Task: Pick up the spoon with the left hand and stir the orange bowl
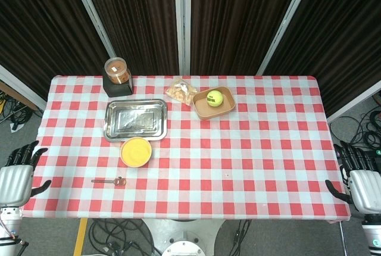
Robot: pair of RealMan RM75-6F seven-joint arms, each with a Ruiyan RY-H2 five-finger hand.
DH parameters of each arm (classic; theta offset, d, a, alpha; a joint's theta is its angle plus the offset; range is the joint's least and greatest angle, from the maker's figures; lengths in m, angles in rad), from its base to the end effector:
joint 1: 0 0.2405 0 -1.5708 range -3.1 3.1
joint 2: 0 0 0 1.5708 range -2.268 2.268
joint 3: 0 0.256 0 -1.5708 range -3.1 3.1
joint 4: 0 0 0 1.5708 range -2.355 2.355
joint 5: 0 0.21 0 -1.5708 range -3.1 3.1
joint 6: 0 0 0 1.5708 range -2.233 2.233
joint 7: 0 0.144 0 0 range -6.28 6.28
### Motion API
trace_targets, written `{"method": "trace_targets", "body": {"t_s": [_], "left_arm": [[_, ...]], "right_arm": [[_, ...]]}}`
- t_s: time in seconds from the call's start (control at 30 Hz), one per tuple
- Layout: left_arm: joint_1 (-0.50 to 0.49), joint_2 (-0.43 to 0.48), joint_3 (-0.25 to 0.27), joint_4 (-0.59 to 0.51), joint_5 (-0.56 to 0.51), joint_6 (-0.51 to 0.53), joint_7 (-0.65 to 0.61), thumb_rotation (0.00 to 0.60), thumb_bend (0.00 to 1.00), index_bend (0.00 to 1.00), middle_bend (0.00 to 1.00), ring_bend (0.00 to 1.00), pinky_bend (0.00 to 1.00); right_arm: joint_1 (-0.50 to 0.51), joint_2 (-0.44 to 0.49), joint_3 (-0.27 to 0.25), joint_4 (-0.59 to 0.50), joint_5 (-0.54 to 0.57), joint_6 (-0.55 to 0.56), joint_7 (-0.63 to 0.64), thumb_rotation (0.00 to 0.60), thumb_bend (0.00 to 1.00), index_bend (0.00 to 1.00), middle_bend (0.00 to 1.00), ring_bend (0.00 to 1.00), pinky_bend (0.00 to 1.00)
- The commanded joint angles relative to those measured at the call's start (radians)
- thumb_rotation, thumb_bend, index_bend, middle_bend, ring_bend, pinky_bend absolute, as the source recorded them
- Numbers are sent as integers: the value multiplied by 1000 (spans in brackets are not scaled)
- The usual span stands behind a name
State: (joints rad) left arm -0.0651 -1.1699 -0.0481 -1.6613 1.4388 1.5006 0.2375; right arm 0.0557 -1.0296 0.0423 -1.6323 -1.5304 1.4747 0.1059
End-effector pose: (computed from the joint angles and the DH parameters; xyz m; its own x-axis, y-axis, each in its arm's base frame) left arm -0.3075 0.1732 0.1431 0.5133 0.0177 0.8580 0.8559 0.0629 -0.5133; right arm -0.3156 -0.1704 0.1819 0.3634 -0.0293 0.9312 -0.9316 -0.0087 0.3633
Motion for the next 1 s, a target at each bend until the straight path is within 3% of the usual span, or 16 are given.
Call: {"method": "trace_targets", "body": {"t_s": [0.03, 0.53, 0.67, 0.73, 0.87, 1.0], "left_arm": [[0, 0, -1, 0, 0, 1, 0, 600, 159, 266, 189, 146, 161], [-3, -12, 3, 20, 14, -3, -41, 600, 149, 277, 195, 146, 163], [-24, -19, 4, 36, 23, -37, -63, 600, 147, 376, 323, 218, 193], [-43, -26, -1, 44, 24, -64, -79, 600, 147, 427, 384, 289, 277], [-92, -52, -11, 75, 19, -137, -113, 600, 157, 493, 531, 486, 618], [-151, -82, -8, 112, 20, -235, -154, 600, 190, 503, 641, 606, 784]], "right_arm": [[0, 0, 0, 0, -1, 1, -1, 600, 228, 0, 0, 0, 0], [-13, -8, 3, 21, -18, 43, 21, 600, 228, 0, 0, 0, 0], [-14, -9, 4, 27, -18, 47, 26, 600, 228, 0, 0, 0, 0], [-13, -9, 5, 28, -18, 46, 22, 600, 228, 0, 0, 0, 0], [-7, -4, 10, 24, -16, 43, 10, 600, 228, 0, 0, 0, 0], [0, -1, 16, 18, -9, 33, -2, 600, 228, 0, 1, 0, 0]]}}
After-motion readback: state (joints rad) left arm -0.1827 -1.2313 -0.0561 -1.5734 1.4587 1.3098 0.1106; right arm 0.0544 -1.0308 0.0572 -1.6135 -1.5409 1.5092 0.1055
